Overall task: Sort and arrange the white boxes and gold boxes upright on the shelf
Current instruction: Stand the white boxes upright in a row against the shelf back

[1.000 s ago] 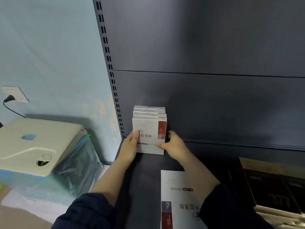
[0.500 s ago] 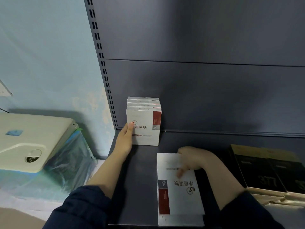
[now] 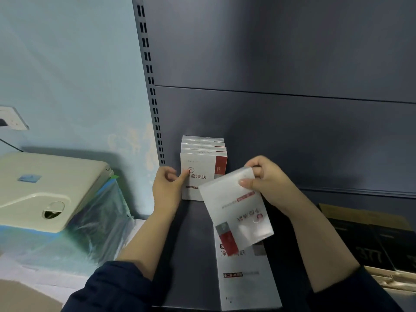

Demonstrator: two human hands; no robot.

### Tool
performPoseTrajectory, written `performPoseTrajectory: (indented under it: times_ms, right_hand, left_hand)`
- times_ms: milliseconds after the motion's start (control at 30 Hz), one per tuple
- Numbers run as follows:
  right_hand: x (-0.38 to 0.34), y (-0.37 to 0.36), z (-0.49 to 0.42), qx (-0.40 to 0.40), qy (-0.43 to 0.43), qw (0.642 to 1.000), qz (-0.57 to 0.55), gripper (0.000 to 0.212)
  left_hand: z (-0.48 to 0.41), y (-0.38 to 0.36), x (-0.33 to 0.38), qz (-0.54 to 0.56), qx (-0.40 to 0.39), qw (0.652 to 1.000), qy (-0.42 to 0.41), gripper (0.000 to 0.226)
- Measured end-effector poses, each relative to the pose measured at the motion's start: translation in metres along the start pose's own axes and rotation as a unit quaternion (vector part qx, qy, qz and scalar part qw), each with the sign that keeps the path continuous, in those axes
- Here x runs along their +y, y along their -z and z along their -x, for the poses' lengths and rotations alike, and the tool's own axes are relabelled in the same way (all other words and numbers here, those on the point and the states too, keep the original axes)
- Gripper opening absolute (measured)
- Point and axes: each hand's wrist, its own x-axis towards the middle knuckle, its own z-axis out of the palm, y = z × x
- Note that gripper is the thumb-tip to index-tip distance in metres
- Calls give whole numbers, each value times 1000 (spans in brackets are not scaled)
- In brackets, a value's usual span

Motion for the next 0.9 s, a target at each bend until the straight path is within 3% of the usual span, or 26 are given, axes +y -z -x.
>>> performPoseTrajectory:
  times_ms: [133,200,300,433,533,567,633,733,800,900]
  right_hand:
    - [-28,-26,-14,11,91,986,138,28]
    - [-30,-43,-23,-8,138,951,277,34]
    - [-27,-60,-35,2,203,887,414,33]
    - [-16,-66,-42,94,318,814,476,31]
    - [1,-58,-46,213,311,792,481,36]
    - [6,-54,-47,250,280,799,469,34]
    - [14,-46,-46,287,170,849,410,45]
    - [23,-46,-43,227,43,938,259,70]
    - [27,-53,-39,177,20,967,183,75]
    - [23,-63,-39,198,78,967,137,60]
  left_hand:
    - [3,4,13,84,-102,991,-2,12]
    - [6,8,18,110,-189,975,-24,18]
    - [11,13,22,48,-300,951,-62,19]
    - [10,13,18,25,-239,969,-48,22]
    - [9,18,0,15,-177,984,-14,17]
    - [9,21,-9,27,-154,988,0,16]
    - [11,24,-26,77,-113,990,32,17]
    - [13,19,-38,173,-87,976,96,19]
    - [14,13,-41,232,-97,959,129,16]
    - [17,10,-43,239,-103,956,134,8]
